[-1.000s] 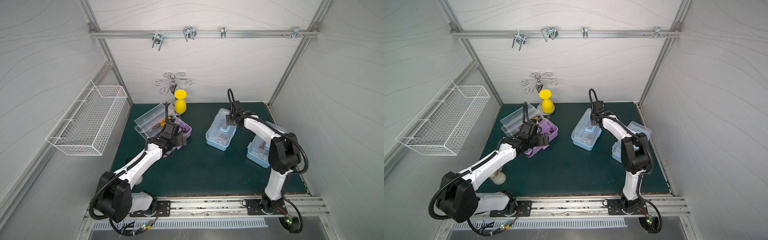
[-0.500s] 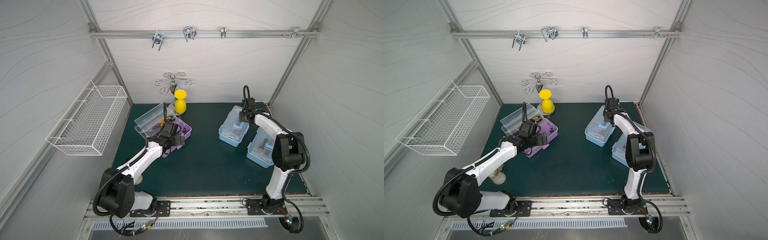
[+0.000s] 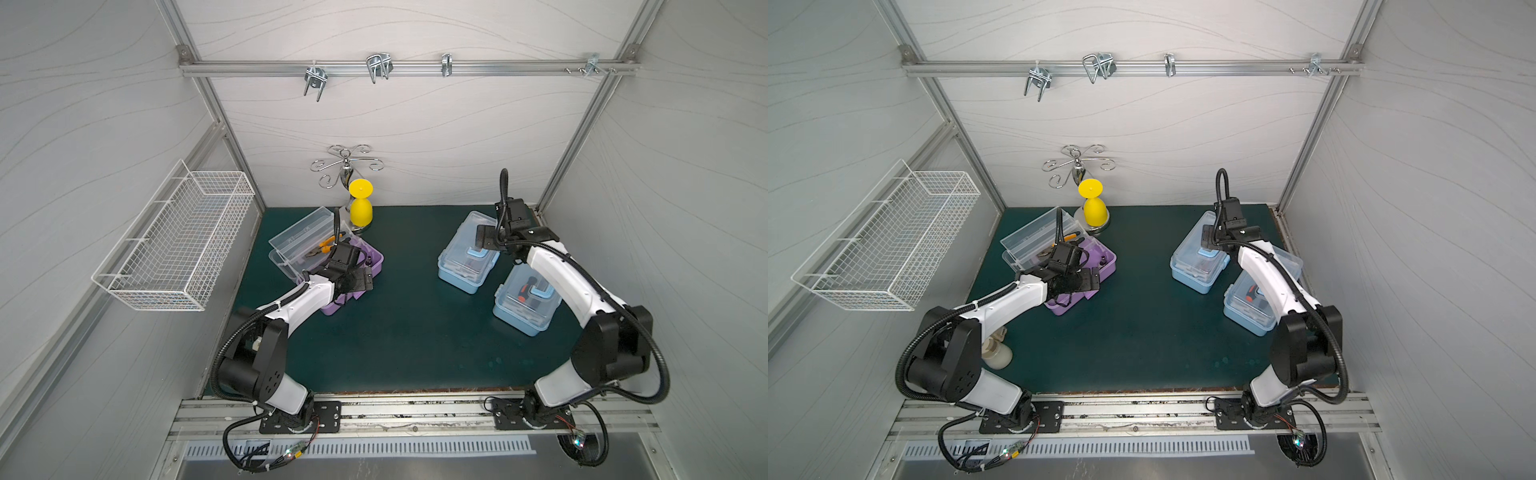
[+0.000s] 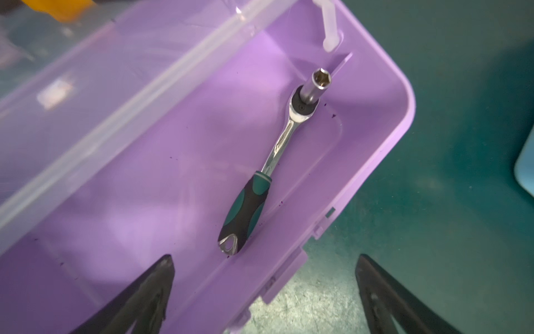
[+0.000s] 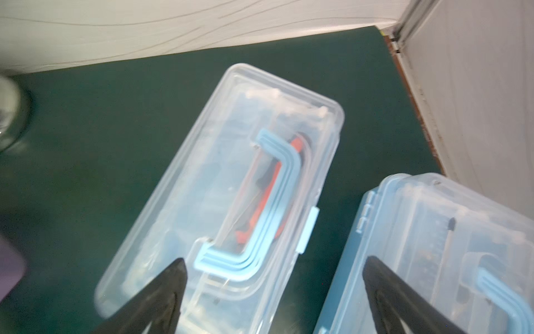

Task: Close toolboxes
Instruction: Move the toolbox to the center of the board.

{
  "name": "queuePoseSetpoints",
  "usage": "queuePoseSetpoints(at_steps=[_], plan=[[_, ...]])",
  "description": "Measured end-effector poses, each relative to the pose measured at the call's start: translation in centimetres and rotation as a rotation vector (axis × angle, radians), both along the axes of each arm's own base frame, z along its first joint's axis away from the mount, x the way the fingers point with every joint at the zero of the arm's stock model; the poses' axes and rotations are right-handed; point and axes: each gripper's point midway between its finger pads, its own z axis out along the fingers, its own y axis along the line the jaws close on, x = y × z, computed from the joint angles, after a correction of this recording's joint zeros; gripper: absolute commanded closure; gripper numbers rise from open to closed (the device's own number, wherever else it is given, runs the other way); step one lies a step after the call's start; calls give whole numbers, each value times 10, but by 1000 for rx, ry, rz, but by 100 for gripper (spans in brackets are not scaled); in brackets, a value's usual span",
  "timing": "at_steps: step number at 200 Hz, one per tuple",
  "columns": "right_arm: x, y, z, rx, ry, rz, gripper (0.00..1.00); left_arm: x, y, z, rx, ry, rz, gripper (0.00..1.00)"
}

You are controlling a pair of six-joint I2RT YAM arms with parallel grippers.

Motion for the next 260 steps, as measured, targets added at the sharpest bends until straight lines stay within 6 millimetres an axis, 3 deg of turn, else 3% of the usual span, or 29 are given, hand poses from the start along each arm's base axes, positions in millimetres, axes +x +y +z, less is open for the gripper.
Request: queuePoseSetpoints(at_steps=[19, 62, 90, 120, 168, 225, 260], plan=[[-20, 27, -1, 64, 3, 83, 4, 0, -6, -6, -25, 19, -17, 3], [-62, 78, -26, 167, 87, 245, 3, -2, -29, -4, -91, 18, -74, 3], [-80, 103, -33, 188, 121, 320, 3, -5, -54, -1, -103, -5, -130, 3], [-95, 118, -41, 200, 148, 366, 3, -21, -91, -9, -124, 25, -206, 3], [-111, 110, -51, 198, 167, 344, 3, -47, -142, -20, -155, 82, -307, 3], [-114, 94, -33, 176, 97, 303, 1, -71, -208, -20, -183, 107, -449, 3], [-115, 83, -29, 163, 83, 280, 1, -86, -234, -15, -202, 117, -519, 3]])
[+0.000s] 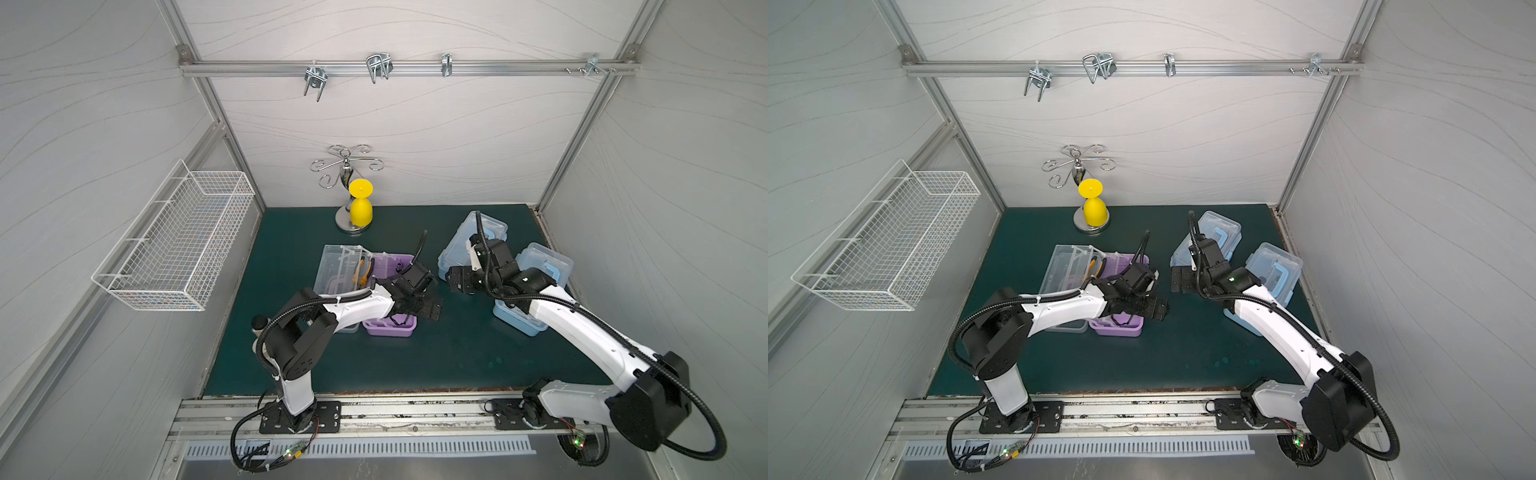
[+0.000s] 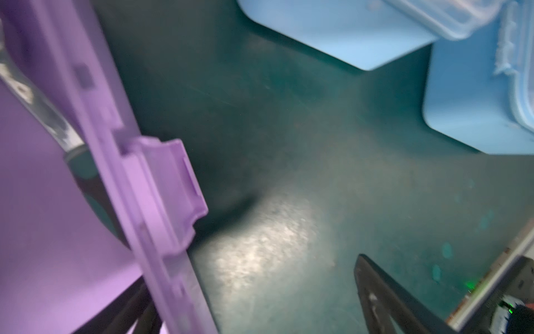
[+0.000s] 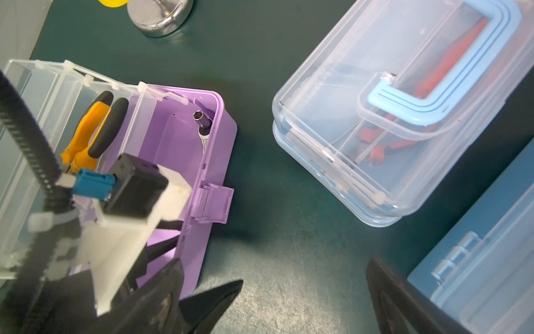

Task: Close toolboxes
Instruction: Move the toolbox to the center of the board.

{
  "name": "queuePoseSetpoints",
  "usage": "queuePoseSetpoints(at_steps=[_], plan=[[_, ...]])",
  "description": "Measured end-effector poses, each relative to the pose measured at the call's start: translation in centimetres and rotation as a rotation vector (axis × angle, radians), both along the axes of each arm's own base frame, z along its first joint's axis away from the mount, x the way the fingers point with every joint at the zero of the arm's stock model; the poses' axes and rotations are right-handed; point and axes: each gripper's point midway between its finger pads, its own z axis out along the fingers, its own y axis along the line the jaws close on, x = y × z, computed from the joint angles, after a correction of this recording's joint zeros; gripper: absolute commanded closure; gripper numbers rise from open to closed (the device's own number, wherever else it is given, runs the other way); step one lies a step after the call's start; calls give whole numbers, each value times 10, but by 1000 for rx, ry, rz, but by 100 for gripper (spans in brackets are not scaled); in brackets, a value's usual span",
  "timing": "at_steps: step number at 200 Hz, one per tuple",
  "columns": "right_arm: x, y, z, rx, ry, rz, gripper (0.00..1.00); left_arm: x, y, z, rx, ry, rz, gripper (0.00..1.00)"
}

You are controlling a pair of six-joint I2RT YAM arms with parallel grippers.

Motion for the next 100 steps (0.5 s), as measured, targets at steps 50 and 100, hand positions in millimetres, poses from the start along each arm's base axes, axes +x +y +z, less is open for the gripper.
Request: queuePoseSetpoints(at_steps=[50, 100], plan=[[0, -16, -2, -10, 12, -39, 1, -9, -2, 7, 8, -4, -27, 2], [1, -19, 0, -9, 5, -49, 2, -5, 10, 55, -3, -113, -16, 2]])
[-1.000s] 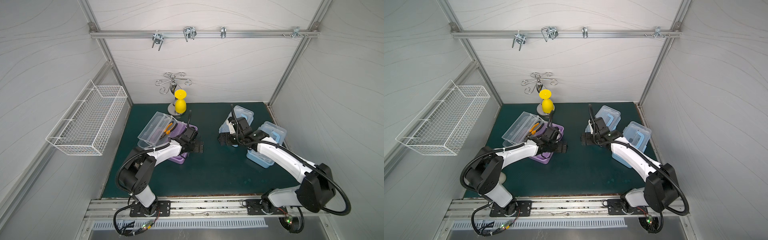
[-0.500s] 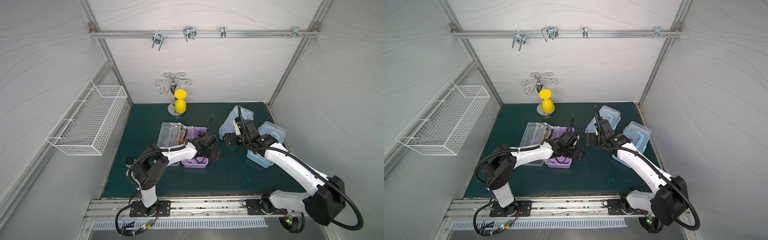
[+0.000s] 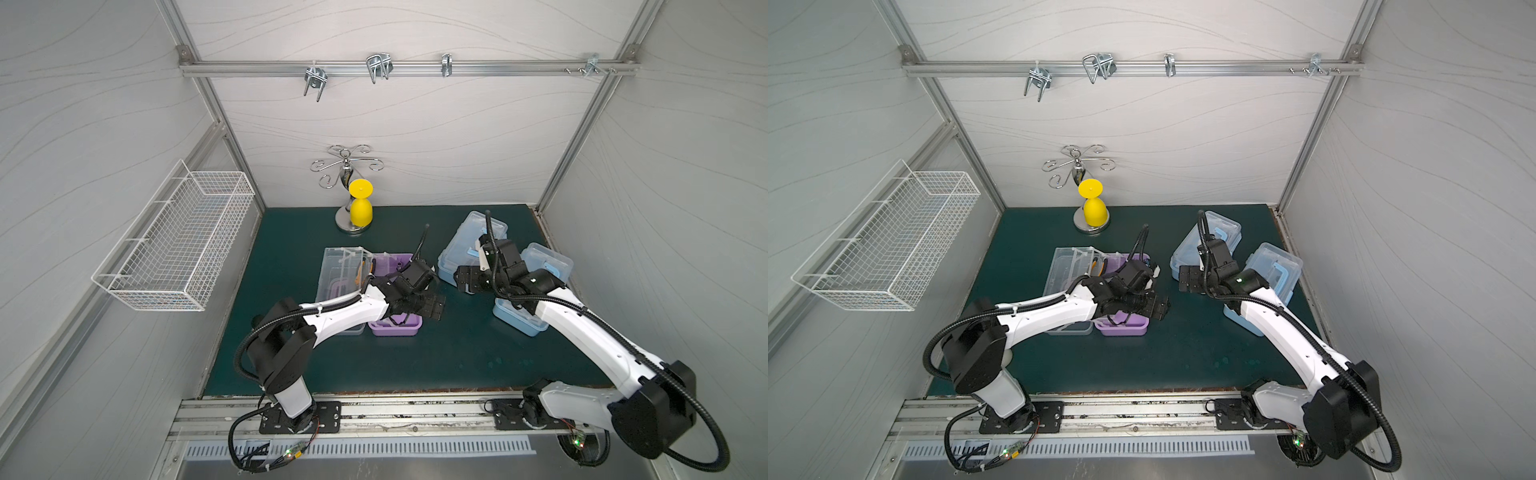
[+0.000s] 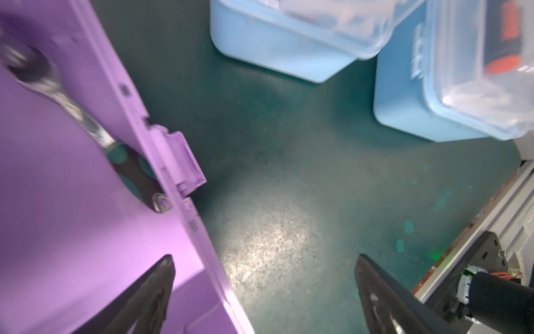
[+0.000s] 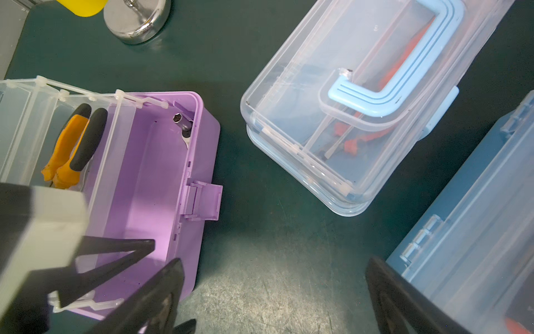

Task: Close toolboxes
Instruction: Move the toolbox to the center of the board.

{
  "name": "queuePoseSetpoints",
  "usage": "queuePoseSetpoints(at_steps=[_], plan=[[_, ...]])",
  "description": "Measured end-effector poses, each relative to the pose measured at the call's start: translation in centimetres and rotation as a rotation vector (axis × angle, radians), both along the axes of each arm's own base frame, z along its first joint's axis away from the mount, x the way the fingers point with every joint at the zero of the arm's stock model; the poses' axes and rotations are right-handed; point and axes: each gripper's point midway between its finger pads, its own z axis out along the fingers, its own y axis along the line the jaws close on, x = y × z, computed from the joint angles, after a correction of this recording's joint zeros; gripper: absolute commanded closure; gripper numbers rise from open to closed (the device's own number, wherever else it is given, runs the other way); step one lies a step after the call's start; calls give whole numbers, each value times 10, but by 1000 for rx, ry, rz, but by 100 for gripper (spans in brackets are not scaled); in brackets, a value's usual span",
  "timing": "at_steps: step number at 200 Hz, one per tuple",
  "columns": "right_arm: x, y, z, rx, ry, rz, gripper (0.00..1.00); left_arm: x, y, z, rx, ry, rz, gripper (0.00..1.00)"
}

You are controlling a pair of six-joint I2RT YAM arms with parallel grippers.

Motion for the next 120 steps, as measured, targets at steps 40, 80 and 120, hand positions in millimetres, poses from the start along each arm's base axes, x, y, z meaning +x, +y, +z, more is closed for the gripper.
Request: queuePoseSetpoints(at_steps=[40, 80, 120], plan=[[0, 0, 0, 0, 1, 1, 8, 9, 27, 42, 13, -122, 63, 1], [-4, 12, -9, -14, 23, 35, 14, 25, 82, 79, -14, -205, 201, 1], [-12, 40, -30, -25, 79, 117, 22, 41, 155, 91, -5, -236, 385, 1]])
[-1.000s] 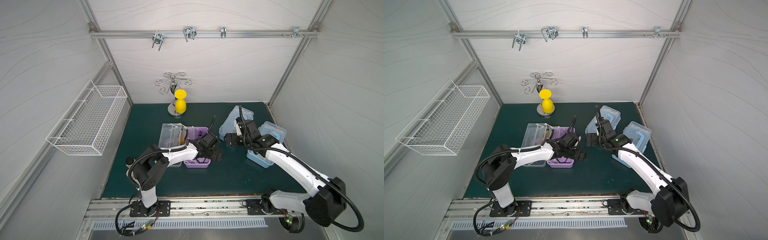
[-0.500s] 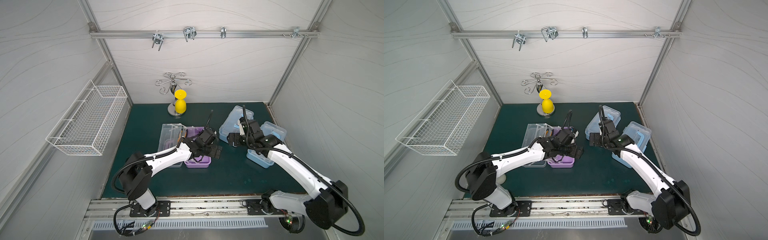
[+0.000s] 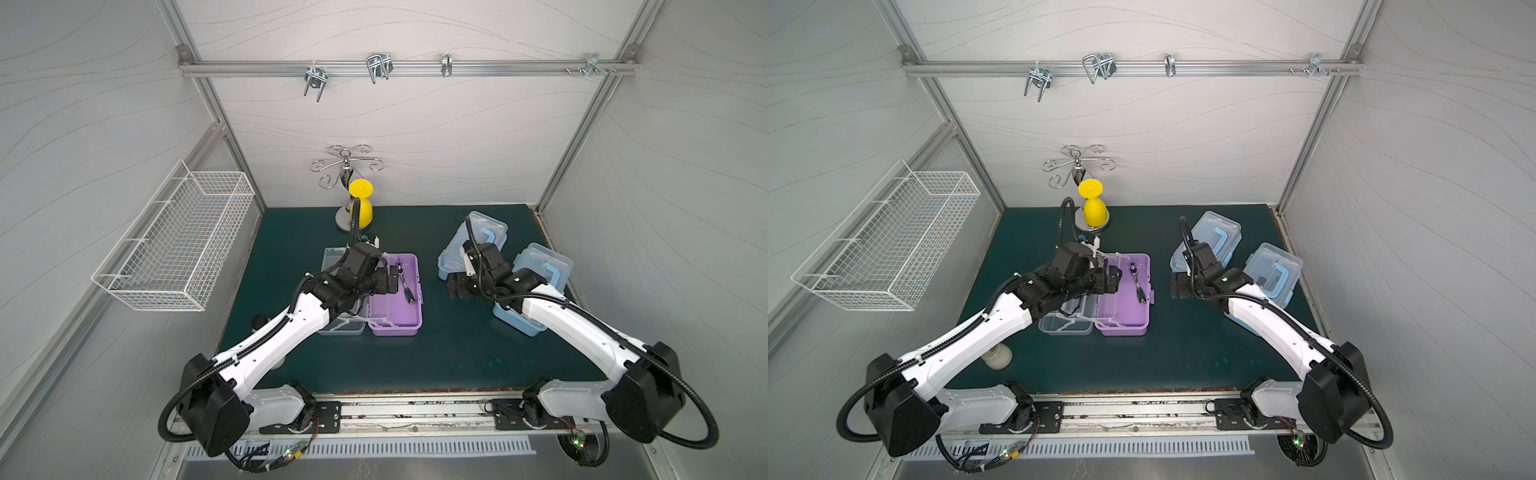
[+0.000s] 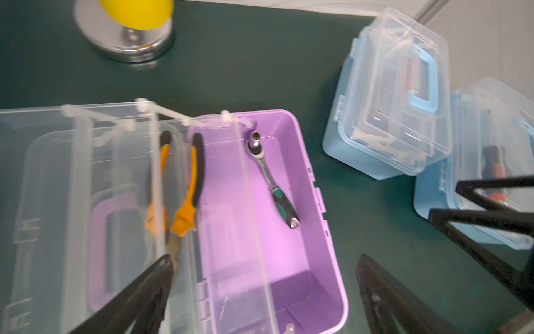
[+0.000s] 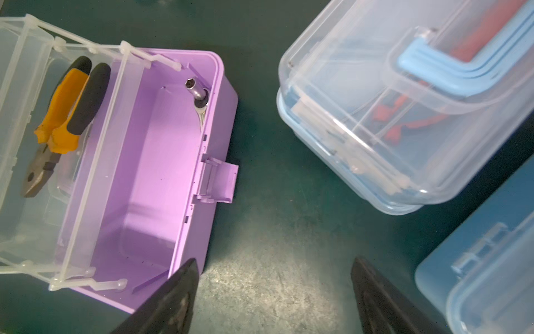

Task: Close toolboxes
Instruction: Move the toolbox to the center of the board.

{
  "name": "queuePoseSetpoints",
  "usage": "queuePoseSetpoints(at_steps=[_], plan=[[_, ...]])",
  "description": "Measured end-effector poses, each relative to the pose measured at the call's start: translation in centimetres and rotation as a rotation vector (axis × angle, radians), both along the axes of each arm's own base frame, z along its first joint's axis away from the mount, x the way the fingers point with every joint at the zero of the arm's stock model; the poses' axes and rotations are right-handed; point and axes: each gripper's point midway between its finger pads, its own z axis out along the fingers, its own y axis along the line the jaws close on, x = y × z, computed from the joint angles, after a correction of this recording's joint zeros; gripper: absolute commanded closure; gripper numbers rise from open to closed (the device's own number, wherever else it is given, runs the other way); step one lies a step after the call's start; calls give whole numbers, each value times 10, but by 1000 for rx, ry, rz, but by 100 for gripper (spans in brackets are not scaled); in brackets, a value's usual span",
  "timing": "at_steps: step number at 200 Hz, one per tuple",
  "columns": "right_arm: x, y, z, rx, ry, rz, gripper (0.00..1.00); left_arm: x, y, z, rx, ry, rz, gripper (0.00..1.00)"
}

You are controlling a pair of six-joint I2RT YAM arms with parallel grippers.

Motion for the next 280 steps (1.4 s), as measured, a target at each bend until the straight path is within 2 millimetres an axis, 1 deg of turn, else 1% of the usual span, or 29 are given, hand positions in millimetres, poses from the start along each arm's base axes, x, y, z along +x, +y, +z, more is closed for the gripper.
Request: queuePoseSetpoints(at_steps=[13, 40, 59, 71, 91, 118, 144, 163, 173, 202, 216, 226, 253, 280], plan=[[-1, 9, -8, -2, 21, 25, 26, 4, 22, 1, -2, -3, 58, 1], [0, 33, -25, 1, 66, 72, 30, 9, 62, -1, -9, 3, 165, 1], [3, 51, -34, 6, 91, 96, 32, 9, 83, -4, -11, 13, 222, 1], [7, 61, -39, 14, 101, 106, 33, 9, 90, -4, -14, 13, 244, 1], [15, 75, -49, 20, 115, 117, 37, 9, 95, -3, -25, 10, 261, 1], [25, 87, -65, 19, 137, 119, 42, 9, 96, -1, -41, 7, 268, 1], [30, 91, -77, 12, 153, 111, 47, 8, 97, -1, -48, 8, 273, 1], [32, 94, -84, 11, 162, 109, 54, 8, 98, -3, -49, 11, 275, 1], [33, 95, -85, 13, 163, 108, 56, 8, 98, -4, -49, 13, 275, 1], [34, 97, -85, 17, 155, 102, 70, 8, 99, -5, -51, 14, 277, 1], [33, 99, -84, 19, 153, 94, 74, 9, 99, -5, -52, 13, 278, 1], [34, 98, -84, 14, 145, 90, 78, 9, 99, -5, -52, 12, 279, 1], [39, 91, -85, 3, 127, 44, 80, 9, 100, -6, -53, 15, 280, 1], [38, 82, -84, -7, 106, 19, 81, 8, 100, -8, -56, 20, 283, 1]])
